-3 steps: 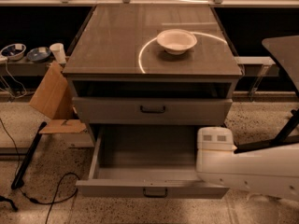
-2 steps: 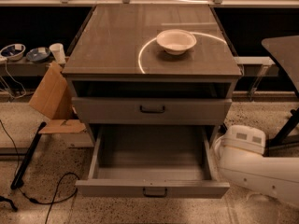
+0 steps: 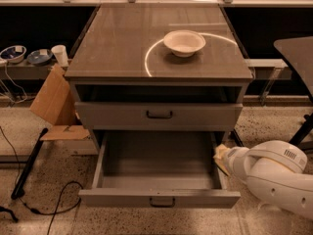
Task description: Pick sponge from middle drawer and place on counter
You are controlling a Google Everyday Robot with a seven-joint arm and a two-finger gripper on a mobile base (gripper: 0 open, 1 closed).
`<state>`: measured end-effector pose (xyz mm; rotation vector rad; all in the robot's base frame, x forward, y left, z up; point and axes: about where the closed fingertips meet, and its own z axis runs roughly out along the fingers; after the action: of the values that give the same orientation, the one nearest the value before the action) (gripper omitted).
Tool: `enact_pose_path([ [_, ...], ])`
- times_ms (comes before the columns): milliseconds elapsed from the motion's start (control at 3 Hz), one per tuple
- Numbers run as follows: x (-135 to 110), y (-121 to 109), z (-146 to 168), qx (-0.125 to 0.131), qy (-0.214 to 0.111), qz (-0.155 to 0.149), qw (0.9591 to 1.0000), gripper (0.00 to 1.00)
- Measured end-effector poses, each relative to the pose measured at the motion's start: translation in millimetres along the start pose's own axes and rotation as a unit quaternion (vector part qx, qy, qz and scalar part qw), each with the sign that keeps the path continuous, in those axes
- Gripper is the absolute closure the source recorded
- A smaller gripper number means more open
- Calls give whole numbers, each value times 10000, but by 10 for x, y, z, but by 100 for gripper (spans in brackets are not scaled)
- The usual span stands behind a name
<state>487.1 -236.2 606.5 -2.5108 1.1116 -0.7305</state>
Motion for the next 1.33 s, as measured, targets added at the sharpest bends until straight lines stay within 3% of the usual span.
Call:
enact_pose_path([
  [333, 20, -137, -30, 250, -3, -138, 9996, 100],
  [667, -9, -93, -42, 301, -36, -124, 9995, 100],
  [1333, -17, -14, -334, 1236, -76, 40, 9923, 100],
])
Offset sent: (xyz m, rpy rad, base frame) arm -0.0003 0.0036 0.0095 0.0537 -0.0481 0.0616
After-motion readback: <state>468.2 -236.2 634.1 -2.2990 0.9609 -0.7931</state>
